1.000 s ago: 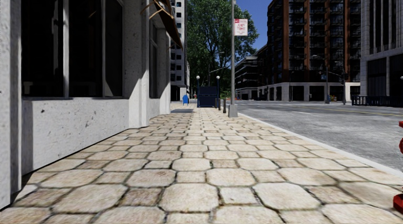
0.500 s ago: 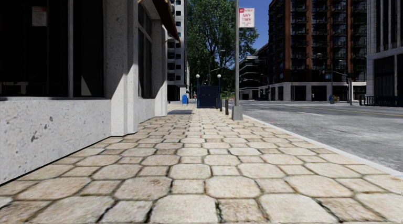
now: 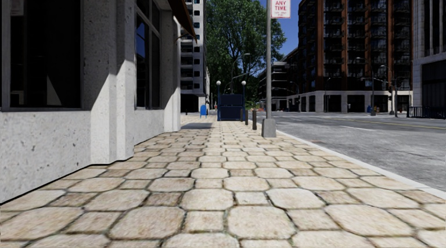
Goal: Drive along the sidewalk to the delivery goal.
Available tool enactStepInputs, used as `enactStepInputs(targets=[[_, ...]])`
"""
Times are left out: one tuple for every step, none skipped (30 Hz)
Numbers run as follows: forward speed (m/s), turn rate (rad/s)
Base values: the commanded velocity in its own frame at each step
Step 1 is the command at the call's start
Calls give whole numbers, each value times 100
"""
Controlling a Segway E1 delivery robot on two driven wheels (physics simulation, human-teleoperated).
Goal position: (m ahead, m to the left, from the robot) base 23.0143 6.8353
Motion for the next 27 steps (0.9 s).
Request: enactStepInputs(targets=[[199, 0], [199, 0], [199, 0], [199, 0], [199, 0], [199, 0], [200, 0], [200, 0], [200, 0], [200, 0], [200, 0], [200, 0], [200, 0], [200, 0], [200, 0], [200, 0], [200, 0], [200, 0], [200, 0], [200, 0], [200, 0], [200, 0], [200, 0], [200, 0], [200, 0], [200, 0], [200, 0]])
